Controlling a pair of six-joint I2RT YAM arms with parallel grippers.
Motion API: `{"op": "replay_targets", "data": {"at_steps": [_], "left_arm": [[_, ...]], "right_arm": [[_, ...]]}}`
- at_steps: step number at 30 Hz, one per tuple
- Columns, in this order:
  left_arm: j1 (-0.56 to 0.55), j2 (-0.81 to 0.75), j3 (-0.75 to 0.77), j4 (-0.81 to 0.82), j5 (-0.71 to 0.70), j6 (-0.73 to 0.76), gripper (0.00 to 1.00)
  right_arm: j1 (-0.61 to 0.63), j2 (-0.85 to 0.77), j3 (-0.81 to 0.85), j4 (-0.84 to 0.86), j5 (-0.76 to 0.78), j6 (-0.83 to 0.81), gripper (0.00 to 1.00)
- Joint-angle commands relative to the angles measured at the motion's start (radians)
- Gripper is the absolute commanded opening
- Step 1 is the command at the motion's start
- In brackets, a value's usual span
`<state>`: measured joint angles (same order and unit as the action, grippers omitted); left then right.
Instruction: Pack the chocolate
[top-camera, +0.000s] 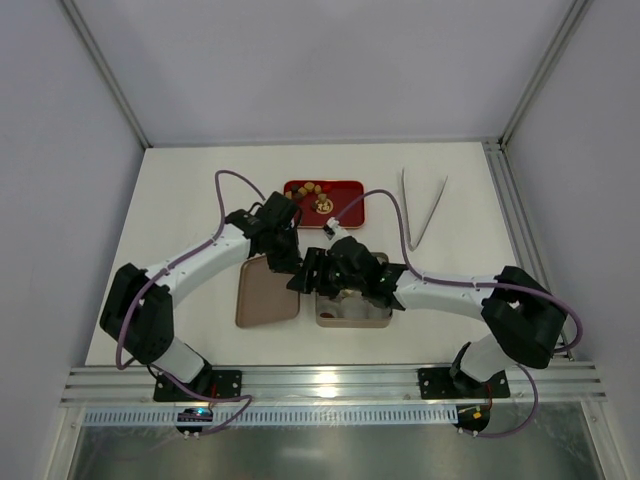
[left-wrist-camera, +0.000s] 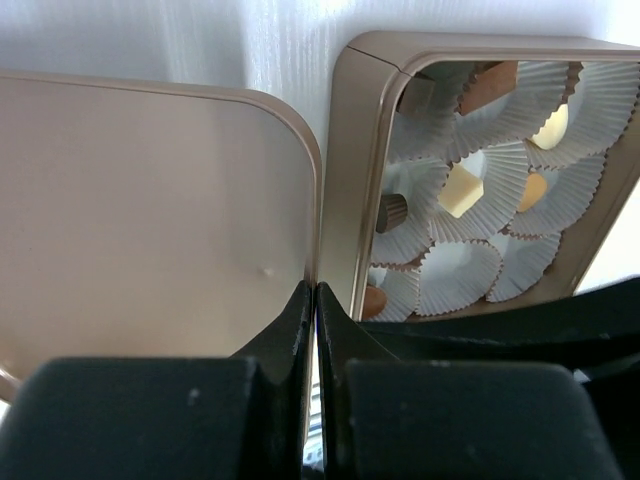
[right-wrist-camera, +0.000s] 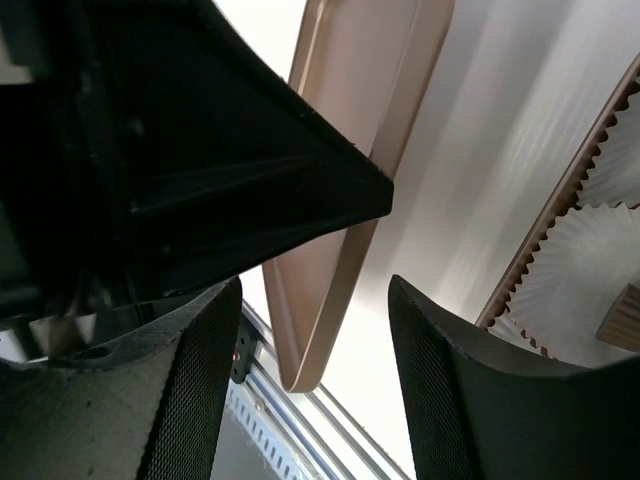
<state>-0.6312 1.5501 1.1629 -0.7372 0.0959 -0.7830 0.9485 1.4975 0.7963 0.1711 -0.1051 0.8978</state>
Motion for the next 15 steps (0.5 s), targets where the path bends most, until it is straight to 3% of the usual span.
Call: {"op": "replay_targets", "data": {"at_steps": [1,15], "left_arm": [[0.008,-0.051,0.035,0.025,0.039,-0.018,0.00],[0.013,-0.062,0.029,0.078,0.107,-0.064,0.00]], "right_arm": [[0.009,0.026,0.044,0.071,0.041,0.026,0.61],[0.021,0.104,0.060,0.122,0.067,0.047,0.51]]}}
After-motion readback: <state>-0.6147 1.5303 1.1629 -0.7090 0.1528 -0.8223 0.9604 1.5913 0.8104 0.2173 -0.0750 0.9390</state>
